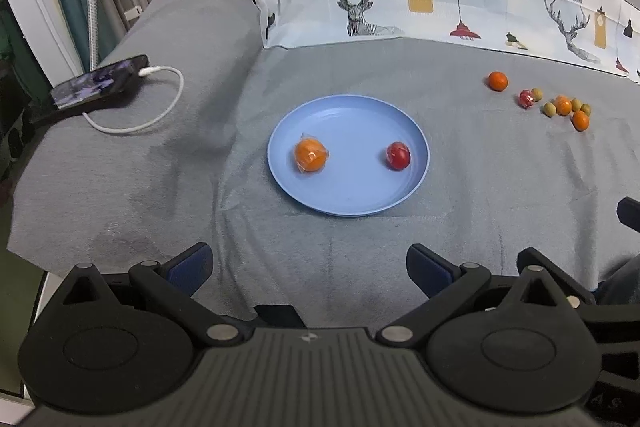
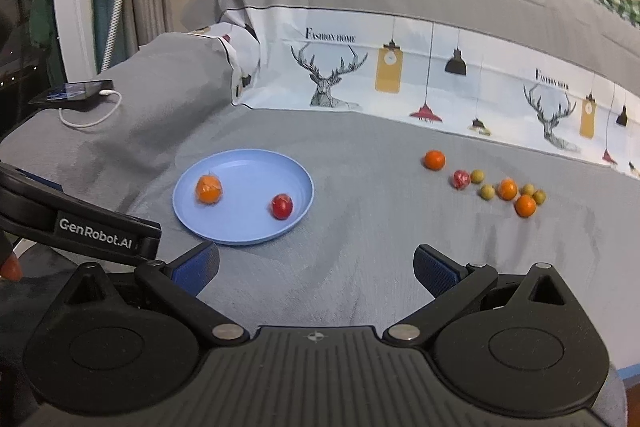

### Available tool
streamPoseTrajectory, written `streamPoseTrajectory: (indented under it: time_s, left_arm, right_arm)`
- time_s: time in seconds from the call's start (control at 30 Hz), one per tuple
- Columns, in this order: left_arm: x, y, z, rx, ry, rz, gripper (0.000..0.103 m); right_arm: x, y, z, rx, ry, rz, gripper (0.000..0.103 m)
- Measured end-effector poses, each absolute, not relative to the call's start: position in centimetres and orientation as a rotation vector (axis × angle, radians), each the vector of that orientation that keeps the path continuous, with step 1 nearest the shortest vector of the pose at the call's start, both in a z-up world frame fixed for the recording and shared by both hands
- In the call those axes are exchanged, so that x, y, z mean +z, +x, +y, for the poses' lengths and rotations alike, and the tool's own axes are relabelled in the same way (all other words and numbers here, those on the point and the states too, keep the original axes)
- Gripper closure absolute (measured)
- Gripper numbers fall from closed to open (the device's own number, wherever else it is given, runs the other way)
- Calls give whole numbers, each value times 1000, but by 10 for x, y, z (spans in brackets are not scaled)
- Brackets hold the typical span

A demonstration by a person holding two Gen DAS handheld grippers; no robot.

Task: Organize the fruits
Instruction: 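Lift both tools away from the plate back toward the fruit cluster, then grasp a wrapped red plum with the left gripper while the right gripper grasps an orange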

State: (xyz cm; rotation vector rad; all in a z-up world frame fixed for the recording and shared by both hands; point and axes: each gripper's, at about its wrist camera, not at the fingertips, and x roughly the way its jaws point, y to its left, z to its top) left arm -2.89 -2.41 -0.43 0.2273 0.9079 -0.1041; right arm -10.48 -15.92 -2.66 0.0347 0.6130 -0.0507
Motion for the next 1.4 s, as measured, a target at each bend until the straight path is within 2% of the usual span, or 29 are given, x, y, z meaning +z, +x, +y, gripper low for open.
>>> streamPoseTrajectory:
  time_s: [0.43, 0.73, 1.0, 1.2, 1.4]
  left_arm:
    - [-28, 36, -88, -102, 261, 975, 0]
    - [-54, 99, -185, -235, 242, 1004, 0]
    - [-90, 155, -292, -320, 271, 1007, 0]
    - [-122, 186, -354, -361, 349, 975, 0]
    - [-145, 211, -383, -398, 373, 979, 0]
  right_arm:
    - [-63, -65, -251, -252, 139, 627, 1]
    - [-106, -2, -369, -454, 247, 619, 1]
    - [-158, 67, -475, -543, 287, 688, 1]
    - [-168, 87, -493, -483, 281, 683, 1]
    - [-181, 101, -500, -449, 227, 734, 1]
